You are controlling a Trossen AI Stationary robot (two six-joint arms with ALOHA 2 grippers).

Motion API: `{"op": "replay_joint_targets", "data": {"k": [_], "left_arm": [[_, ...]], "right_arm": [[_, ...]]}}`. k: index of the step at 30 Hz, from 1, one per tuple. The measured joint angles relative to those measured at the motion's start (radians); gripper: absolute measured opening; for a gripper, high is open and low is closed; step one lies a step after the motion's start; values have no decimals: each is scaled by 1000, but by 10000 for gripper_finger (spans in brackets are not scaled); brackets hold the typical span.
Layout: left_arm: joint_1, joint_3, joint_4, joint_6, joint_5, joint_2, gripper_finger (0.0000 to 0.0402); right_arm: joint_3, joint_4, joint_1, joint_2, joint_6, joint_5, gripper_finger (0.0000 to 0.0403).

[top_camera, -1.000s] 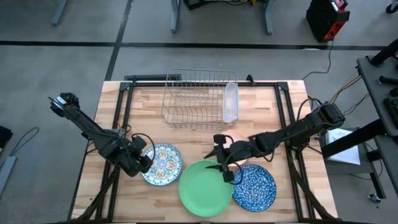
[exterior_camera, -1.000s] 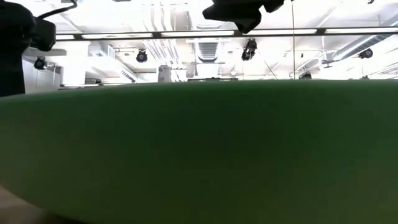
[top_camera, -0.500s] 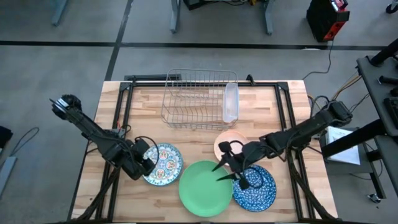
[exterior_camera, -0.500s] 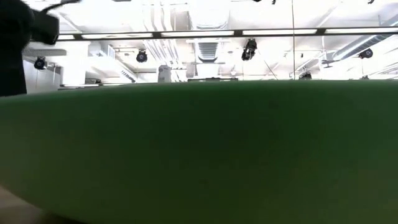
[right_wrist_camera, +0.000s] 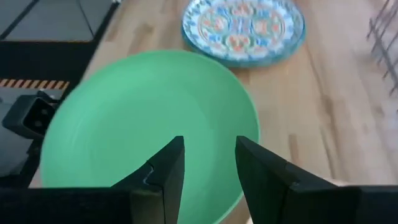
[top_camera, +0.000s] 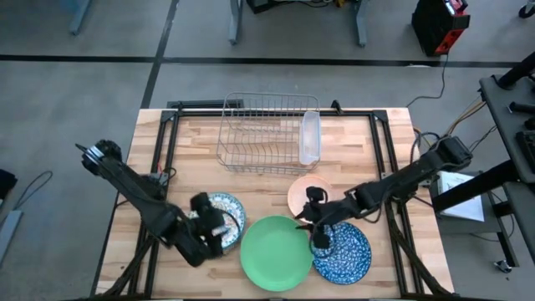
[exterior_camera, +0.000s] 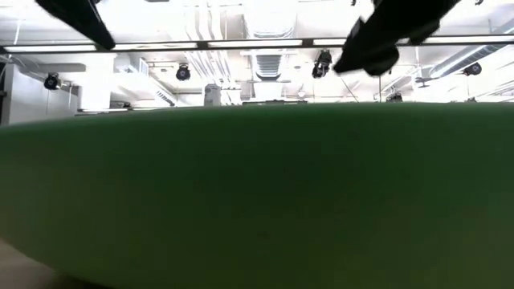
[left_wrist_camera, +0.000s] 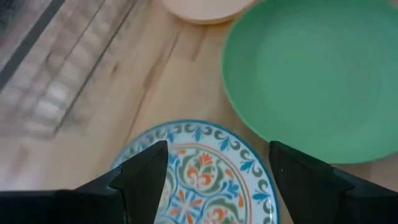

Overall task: Sort dishes
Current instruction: Put the light green plate into the dish rack

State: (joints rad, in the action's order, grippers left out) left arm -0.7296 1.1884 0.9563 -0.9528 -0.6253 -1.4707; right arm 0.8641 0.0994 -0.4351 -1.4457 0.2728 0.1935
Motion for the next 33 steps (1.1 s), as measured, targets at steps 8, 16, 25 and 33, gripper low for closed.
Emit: {"op": "replay_joint_targets", "data": {"k": [8,16,25,33], "left_arm": [[0,105,4,173,-46,-209,257],[-2,104,3,101,-72,-235,226],[-4,86,2,95,-126,-230,219],[-4,76,29,68,-245,-230,219]], "right_arm": [[20,-7,43,-149,69,68,160],[112,2,138,-322,40,-5,178],[208,2,190,-476,-17,-106,161],[250,1,192,-523,-69,-178,96]]}}
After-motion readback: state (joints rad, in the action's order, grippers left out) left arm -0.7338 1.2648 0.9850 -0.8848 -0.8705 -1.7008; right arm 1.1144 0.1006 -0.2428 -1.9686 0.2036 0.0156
